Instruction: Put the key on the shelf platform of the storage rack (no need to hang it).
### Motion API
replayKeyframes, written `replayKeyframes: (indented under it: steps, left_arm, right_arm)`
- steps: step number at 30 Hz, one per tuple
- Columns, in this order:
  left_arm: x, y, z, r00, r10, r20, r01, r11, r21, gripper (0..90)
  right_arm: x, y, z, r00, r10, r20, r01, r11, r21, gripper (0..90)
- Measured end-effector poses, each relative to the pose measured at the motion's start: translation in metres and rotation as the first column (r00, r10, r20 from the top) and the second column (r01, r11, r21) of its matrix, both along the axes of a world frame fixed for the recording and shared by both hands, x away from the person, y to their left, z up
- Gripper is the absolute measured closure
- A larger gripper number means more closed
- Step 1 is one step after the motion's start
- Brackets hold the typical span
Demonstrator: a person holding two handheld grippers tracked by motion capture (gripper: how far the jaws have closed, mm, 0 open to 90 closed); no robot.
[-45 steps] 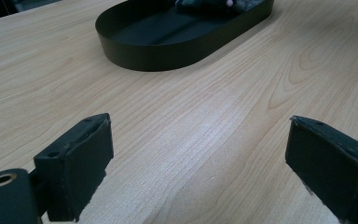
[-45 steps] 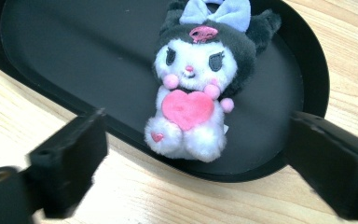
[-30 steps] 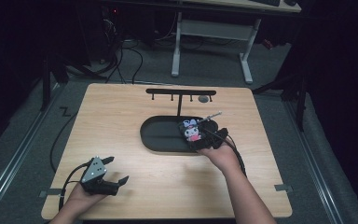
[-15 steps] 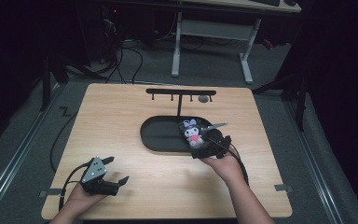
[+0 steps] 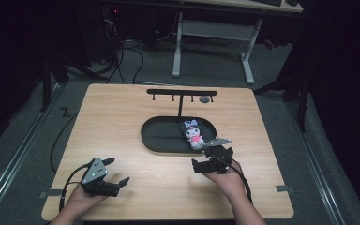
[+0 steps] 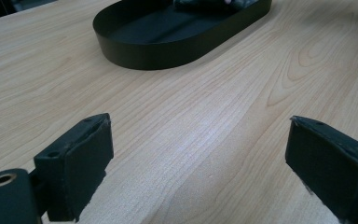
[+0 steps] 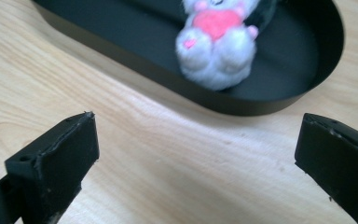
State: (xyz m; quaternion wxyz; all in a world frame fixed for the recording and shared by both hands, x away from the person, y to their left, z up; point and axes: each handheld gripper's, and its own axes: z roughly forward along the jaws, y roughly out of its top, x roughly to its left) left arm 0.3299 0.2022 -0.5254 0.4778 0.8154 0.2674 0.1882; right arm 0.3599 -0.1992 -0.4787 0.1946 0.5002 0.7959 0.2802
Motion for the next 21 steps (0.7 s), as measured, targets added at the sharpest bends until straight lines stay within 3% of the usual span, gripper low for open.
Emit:
replayKeyframes:
  steps: [9, 15, 19, 21]
  left_arm:
    - [0.000, 0.000, 0.000, 1.0000, -0.001, 0.002, 0.001, 1.0000, 0.003, 8.4]
    - [0.000, 0.000, 0.000, 1.0000, -0.002, 0.001, 0.002, 1.0000, 0.002, 8.4]
    - [0.000, -0.001, 0.000, 1.0000, -0.003, 0.004, 0.003, 1.0000, 0.002, 8.4]
    - [0.000, -0.001, 0.000, 1.0000, -0.004, 0.005, 0.004, 1.0000, 0.002, 8.4]
  right_arm:
    - [-0.030, 0.002, -0.028, 0.9972, -0.001, 0.074, -0.004, 0.9983, 0.058, 0.0]
    - [-0.042, 0.005, -0.036, 0.9926, 0.015, 0.120, -0.022, 0.9981, 0.058, 0.0]
    - [-0.065, 0.006, -0.043, 0.9802, 0.027, 0.196, -0.036, 0.9985, 0.041, 0.0]
    - [-0.067, 0.006, -0.043, 0.9815, 0.034, 0.188, -0.041, 0.9987, 0.030, 0.1]
